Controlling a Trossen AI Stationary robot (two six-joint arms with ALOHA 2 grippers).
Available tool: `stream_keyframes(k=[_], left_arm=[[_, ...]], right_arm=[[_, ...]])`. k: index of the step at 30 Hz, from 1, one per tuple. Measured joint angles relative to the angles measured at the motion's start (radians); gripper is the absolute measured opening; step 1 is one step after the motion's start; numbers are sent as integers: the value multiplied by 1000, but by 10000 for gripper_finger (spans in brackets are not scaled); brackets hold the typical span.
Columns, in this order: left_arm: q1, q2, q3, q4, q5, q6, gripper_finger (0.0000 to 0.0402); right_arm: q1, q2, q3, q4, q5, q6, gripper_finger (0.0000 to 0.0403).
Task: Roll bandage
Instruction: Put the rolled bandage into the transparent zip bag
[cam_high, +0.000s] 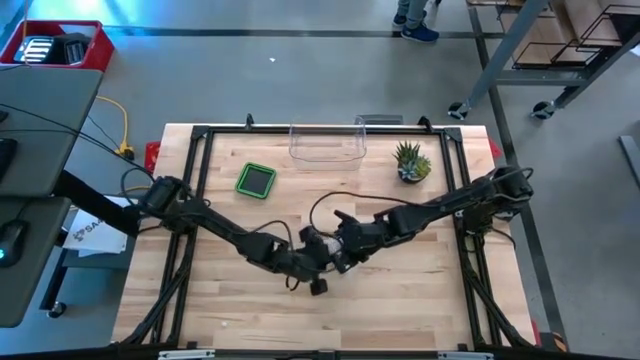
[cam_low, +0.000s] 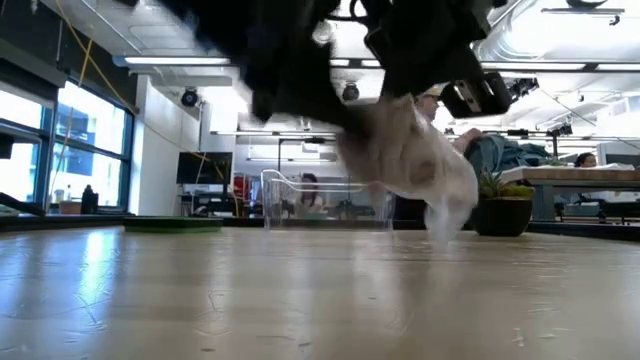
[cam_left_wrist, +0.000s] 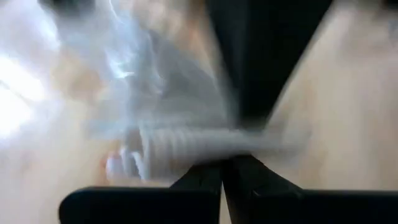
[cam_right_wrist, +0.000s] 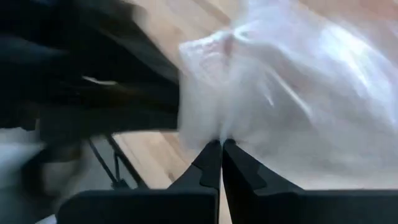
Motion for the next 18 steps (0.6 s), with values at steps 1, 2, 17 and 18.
stream_keyframes(k=[1, 2, 17, 18], left_arm=[[0, -15, 8, 19, -11, 10, 0], [0, -23, 9, 23, -21, 20, 0], [-70, -141, -1, -140, -53, -36, 0], [-82, -154, -1, -177, -58, -41, 0]], right_arm=[[1, 2, -2, 5, -5, 1, 0], [2, 1, -3, 15, -7, 3, 0], [-2, 75, -5, 440, -18, -30, 0], [-3, 85, -4, 462, -19, -46, 0]])
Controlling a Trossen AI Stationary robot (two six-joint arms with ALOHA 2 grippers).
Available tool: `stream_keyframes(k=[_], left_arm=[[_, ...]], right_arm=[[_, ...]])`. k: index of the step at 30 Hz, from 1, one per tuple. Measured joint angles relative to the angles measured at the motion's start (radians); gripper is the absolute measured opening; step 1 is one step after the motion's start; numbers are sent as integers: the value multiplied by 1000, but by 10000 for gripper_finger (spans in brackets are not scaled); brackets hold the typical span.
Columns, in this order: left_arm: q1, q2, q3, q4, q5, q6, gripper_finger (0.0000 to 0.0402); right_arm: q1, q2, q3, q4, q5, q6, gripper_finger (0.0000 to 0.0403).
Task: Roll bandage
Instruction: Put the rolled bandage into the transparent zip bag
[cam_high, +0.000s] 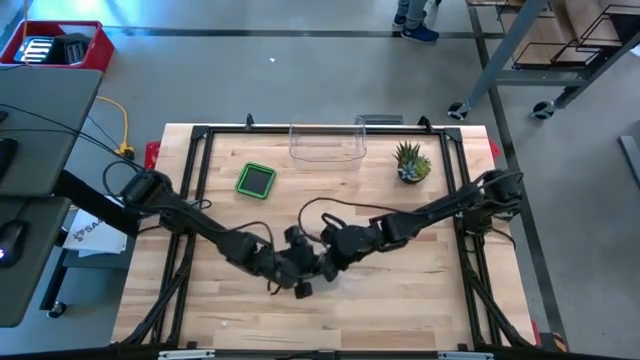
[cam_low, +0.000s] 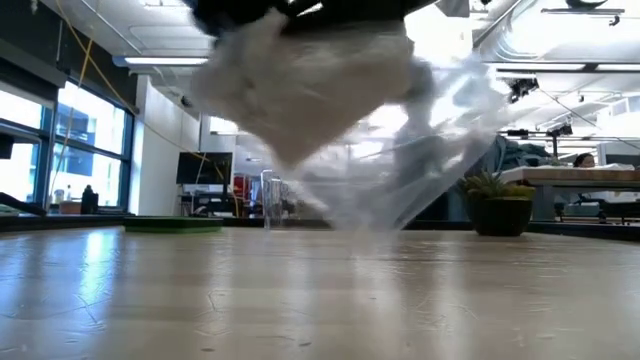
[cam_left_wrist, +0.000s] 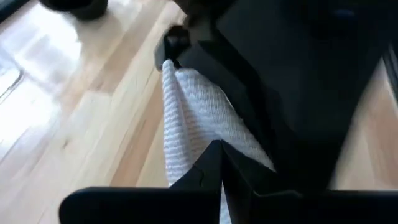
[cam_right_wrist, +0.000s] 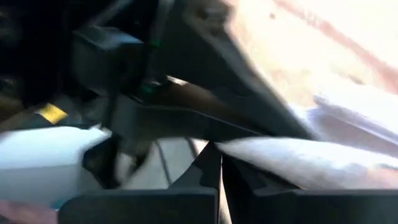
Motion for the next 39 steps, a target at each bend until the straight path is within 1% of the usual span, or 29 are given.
stream_keyframes(k=[2, 3, 6, 8, 10, 13, 15, 17, 19, 21, 24, 26, 29, 31, 33, 35, 39], left_arm=[[-30, -28, -7, -68, -25, -36, 0], [-44, -44, -26, -77, -41, -64, 0], [-87, -107, -129, -24, -53, -176, 0], [-109, -137, -220, 55, -49, -250, 0], [-122, -159, -303, 172, -46, -307, 0], [-124, -165, -395, 356, -48, -332, 0], [-118, -161, -427, 403, -32, -334, 0], [-111, -159, -444, 405, -7, -334, 0], [-107, -155, -451, 397, 2, -334, 0], [-109, -157, -451, 393, 17, -325, 0], [-118, -161, -451, 397, 47, -270, 0], [-123, -159, -452, 354, 50, -244, 0], [-110, -151, -454, 305, 30, -255, 4], [-82, -153, -453, 312, 42, -273, 14], [-54, -153, -453, 321, 97, -272, 29], [-24, -153, -452, 317, 174, -265, 50], [13, -173, -453, 271, 301, -276, 99]], right_arm=[[-2, 19, 0, 23, 6, -56, 0], [-4, 27, 0, 39, 14, -92, 0], [-17, 52, 0, 45, 19, -165, 0], [-29, 76, 0, 49, 19, -183, 0], [-45, 108, -1, 98, -3, -195, 0], [-65, 163, -1, 222, -60, -195, 0], [-73, 203, -1, 296, -88, -169, 0], [-81, 237, -3, 366, -128, -156, 0], [-87, 252, -3, 386, -156, -141, 0], [-87, 254, -3, 374, -176, -156, 0], [-83, 254, -1, 330, -230, -196, 0], [-81, 254, -1, 303, -248, -190, 0], [-84, 254, -1, 292, -251, -149, 0], [-87, 254, -1, 285, -249, -141, 1], [-88, 254, -1, 265, -244, -129, 7], [-87, 253, -1, 223, -242, -117, 23], [-86, 253, -1, 162, -235, -108, 78]])
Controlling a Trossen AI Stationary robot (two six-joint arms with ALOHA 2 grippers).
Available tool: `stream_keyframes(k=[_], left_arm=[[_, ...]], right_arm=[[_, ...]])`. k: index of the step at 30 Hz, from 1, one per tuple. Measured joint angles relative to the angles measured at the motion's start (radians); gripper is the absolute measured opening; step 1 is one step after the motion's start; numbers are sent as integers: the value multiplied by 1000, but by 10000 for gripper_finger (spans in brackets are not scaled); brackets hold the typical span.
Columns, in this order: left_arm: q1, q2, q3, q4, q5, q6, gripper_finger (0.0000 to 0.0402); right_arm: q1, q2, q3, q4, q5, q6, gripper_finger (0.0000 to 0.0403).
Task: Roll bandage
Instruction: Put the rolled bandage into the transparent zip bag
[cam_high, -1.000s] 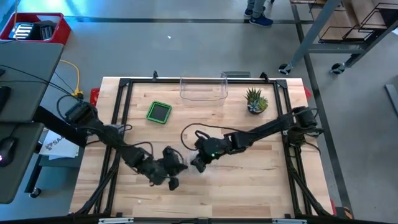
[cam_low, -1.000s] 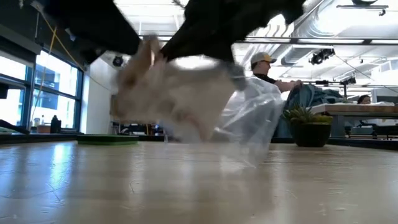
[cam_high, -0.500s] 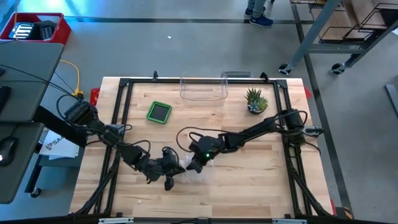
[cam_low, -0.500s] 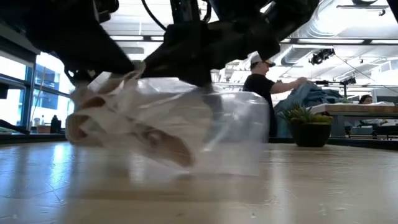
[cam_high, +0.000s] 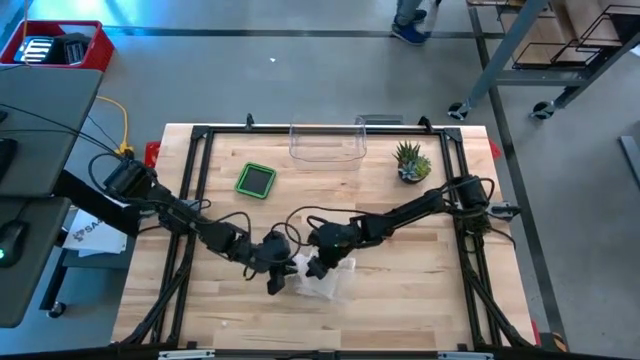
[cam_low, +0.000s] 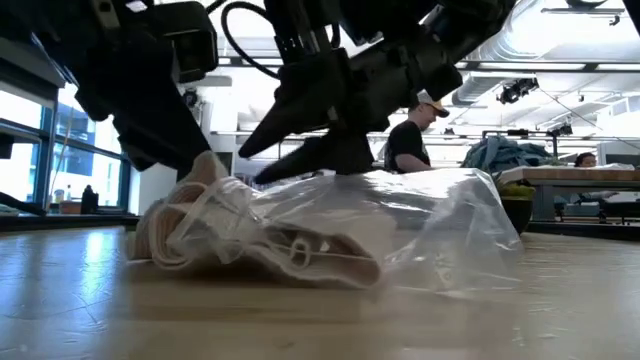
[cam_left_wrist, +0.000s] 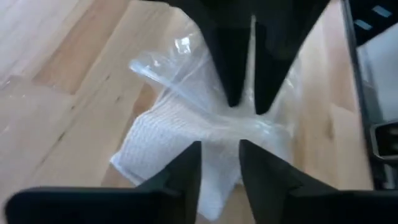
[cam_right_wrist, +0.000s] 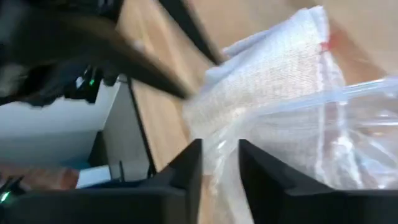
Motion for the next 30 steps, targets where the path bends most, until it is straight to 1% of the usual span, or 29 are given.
stream_keyframes(k=[2, 6, 9, 11, 15, 17, 19, 22, 26, 28, 30], left_arm=[[10, -25, 0, -11, 30, 1, 123], [15, -83, 0, -39, 38, 3, 164], [11, -134, 0, -134, 40, 3, 189], [3, -173, 0, -196, 30, 3, 201], [-24, -213, 0, -310, -52, -4, 214], [-36, -214, 0, -324, -82, -20, 216], [-50, -205, 0, -314, -87, -44, 216], [-79, -197, 0, -309, -86, -49, 214], [-97, -199, 0, -344, -98, -64, 214], [-95, -207, 0, -341, -115, -66, 214], [-86, -212, 0, -335, -107, -54, 214]], right_arm=[[0, 0, 0, -18, 21, 23, 111], [-1, -1, 0, -25, 39, 50, 169], [-2, -2, 0, -33, 4, 46, 192], [-6, -8, 0, -42, -15, 54, 196], [-17, -10, 0, -57, -61, 95, 197], [-23, -10, 0, -45, -83, 130, 197], [-32, -10, 10, -46, -124, 147, 197], [-46, -16, 40, -62, -172, 124, 197], [-77, -56, 96, -171, -161, 47, 197], [-93, -80, 123, -249, -148, 6, 197], [-107, -116, 141, -341, -145, -33, 197]])
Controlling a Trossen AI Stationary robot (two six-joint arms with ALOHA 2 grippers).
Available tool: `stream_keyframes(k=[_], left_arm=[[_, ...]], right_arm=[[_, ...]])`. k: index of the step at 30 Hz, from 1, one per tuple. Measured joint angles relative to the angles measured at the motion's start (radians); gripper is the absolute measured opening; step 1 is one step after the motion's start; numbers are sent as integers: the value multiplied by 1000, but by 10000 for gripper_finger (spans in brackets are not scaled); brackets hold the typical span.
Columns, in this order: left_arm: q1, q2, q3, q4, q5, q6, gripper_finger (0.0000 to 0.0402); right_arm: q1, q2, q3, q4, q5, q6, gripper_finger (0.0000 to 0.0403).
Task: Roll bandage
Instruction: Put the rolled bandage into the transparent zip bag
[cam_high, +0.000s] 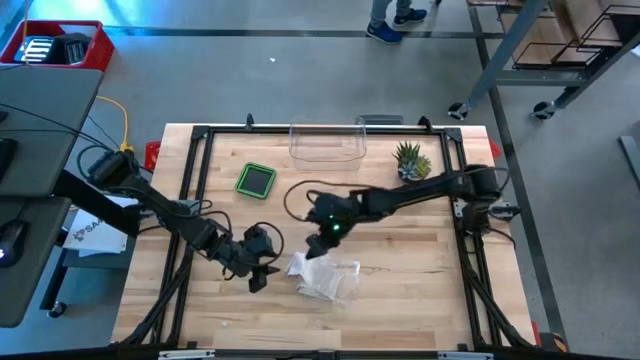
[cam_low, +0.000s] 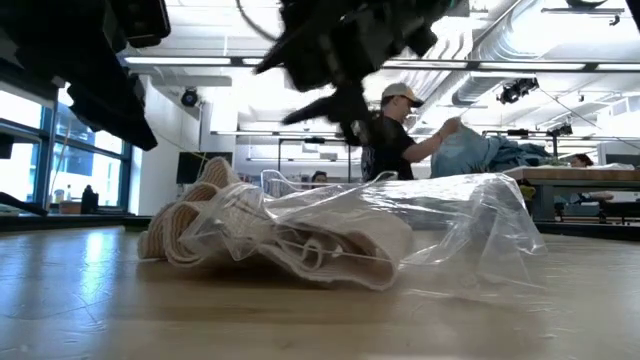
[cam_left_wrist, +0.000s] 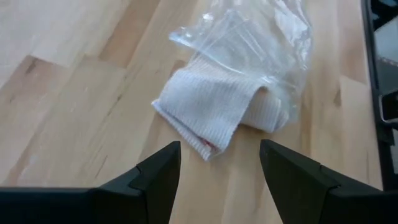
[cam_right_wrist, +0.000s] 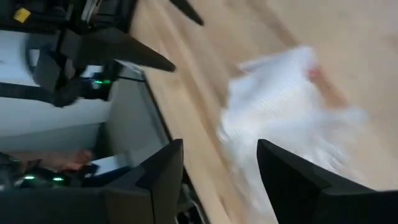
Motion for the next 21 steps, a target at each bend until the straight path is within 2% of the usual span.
stream_keyframes(k=[2, 5, 7, 8, 12, 13, 17, 19, 21], left_arm=[[6, 2, 0, 9, 32, 28, 214], [6, 15, 1, 44, 38, 73, 206], [9, 22, 1, 40, 19, 74, 181], [12, 30, 1, 38, 8, 75, 161], [35, 90, 1, 60, 15, 80, 34], [41, 114, -3, 99, 29, 66, 18], [66, 222, -48, 406, 169, 34, 3], [72, 257, -50, 371, 170, -38, 2], [77, 272, -52, 306, 152, -94, 1]], right_arm=[[0, -60, 4, -135, 36, -30, 197], [45, -147, 6, -411, 157, -50, 197], [93, -188, -8, -555, 221, -20, 197], [119, -213, -29, -574, 239, 12, 197], [224, -303, -192, -438, 267, 247, 197], [252, -320, -245, -377, 298, 323, 197], [350, -380, -433, -66, 469, 610, 197], [382, -393, -496, 61, 552, 698, 197], [407, -393, -523, 94, 581, 744, 197]])
